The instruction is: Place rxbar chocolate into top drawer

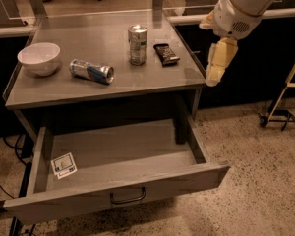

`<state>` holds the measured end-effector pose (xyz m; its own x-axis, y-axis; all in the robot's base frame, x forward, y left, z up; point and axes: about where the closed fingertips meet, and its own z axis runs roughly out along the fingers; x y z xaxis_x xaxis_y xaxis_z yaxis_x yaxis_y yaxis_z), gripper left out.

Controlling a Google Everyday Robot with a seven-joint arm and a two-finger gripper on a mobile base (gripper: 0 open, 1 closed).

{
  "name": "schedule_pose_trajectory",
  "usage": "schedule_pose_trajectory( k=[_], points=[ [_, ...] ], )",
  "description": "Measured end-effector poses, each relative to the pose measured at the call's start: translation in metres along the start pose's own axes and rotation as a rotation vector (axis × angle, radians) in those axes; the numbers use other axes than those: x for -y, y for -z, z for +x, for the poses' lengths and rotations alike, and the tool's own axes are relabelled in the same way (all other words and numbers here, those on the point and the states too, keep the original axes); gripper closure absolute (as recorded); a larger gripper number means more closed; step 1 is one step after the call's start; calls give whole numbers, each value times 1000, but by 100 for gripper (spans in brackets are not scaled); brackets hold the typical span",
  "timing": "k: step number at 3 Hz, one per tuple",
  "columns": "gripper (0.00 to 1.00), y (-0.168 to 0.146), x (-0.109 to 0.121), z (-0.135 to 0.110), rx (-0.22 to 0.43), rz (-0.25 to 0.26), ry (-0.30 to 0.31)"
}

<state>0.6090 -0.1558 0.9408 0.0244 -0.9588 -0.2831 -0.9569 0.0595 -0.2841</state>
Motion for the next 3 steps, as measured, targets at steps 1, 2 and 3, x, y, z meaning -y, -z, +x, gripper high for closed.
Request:
schedule_pose_trajectory(
  k=[1, 2, 3],
  points=[
    [0, -20, 52, -32, 19, 14, 62],
    [0, -20, 52, -32, 19, 14, 62],
    [0, -34, 82, 4, 31, -19, -17]
  ],
)
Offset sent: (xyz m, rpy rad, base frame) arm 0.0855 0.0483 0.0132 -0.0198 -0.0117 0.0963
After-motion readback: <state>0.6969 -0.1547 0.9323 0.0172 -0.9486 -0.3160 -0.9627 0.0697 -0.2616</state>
